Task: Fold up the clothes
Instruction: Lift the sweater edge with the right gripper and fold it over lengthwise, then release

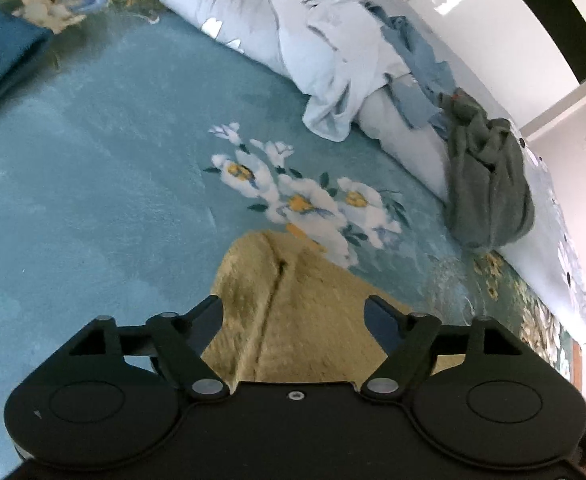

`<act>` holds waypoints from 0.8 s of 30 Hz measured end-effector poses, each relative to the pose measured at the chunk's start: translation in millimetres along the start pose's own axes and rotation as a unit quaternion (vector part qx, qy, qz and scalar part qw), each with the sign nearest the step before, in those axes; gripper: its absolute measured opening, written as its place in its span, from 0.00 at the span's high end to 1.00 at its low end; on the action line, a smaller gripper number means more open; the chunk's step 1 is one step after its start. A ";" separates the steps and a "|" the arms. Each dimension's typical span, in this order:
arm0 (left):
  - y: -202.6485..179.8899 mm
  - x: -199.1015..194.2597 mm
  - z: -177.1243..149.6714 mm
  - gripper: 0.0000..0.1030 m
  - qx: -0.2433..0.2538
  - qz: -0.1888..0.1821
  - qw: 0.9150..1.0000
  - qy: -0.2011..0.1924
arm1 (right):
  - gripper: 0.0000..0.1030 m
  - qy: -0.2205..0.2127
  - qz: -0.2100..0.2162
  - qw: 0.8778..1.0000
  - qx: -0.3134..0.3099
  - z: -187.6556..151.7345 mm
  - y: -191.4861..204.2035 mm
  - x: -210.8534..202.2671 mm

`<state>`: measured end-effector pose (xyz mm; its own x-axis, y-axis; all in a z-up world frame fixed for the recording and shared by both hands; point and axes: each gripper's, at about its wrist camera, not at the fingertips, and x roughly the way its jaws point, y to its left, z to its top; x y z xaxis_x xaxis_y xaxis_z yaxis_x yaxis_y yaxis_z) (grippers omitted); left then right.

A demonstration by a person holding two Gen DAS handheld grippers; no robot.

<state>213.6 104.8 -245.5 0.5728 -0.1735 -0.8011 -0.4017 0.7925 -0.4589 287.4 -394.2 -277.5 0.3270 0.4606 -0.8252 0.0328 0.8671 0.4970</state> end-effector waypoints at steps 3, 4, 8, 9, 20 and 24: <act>-10.4 -13.0 -16.3 0.18 0.002 -0.004 1.000 -0.004 | 0.17 0.016 -0.003 1.000 0.004 -21.0 -7.8 -6.3; -18.2 -15.8 -22.5 0.12 0.012 -0.005 1.000 -0.007 | 0.17 0.022 -0.004 1.000 0.009 -28.2 -11.0 -7.1; -51.4 -23.3 -47.4 0.09 0.059 -0.011 0.998 -0.007 | 0.17 0.045 -0.004 0.999 0.023 -52.1 -21.0 -3.7; -61.9 -21.4 -54.8 0.09 0.076 -0.012 0.997 -0.001 | 0.17 0.050 -0.003 0.998 0.027 -56.4 -23.0 -1.9; -131.1 27.7 -119.3 0.84 0.159 -0.007 0.981 0.112 | 0.76 0.076 0.036 0.995 0.050 -62.5 -26.6 7.2; -143.3 40.4 -130.7 0.85 0.177 0.004 0.976 0.127 | 0.80 0.076 0.046 0.995 0.048 -61.6 -20.1 2.6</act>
<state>200.9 -92.2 -262.3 0.3572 -0.2699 -0.8942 -0.1085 0.9389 -0.3267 229.3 -398.7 -306.2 0.1871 0.5664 -0.8026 0.1025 0.8013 0.5894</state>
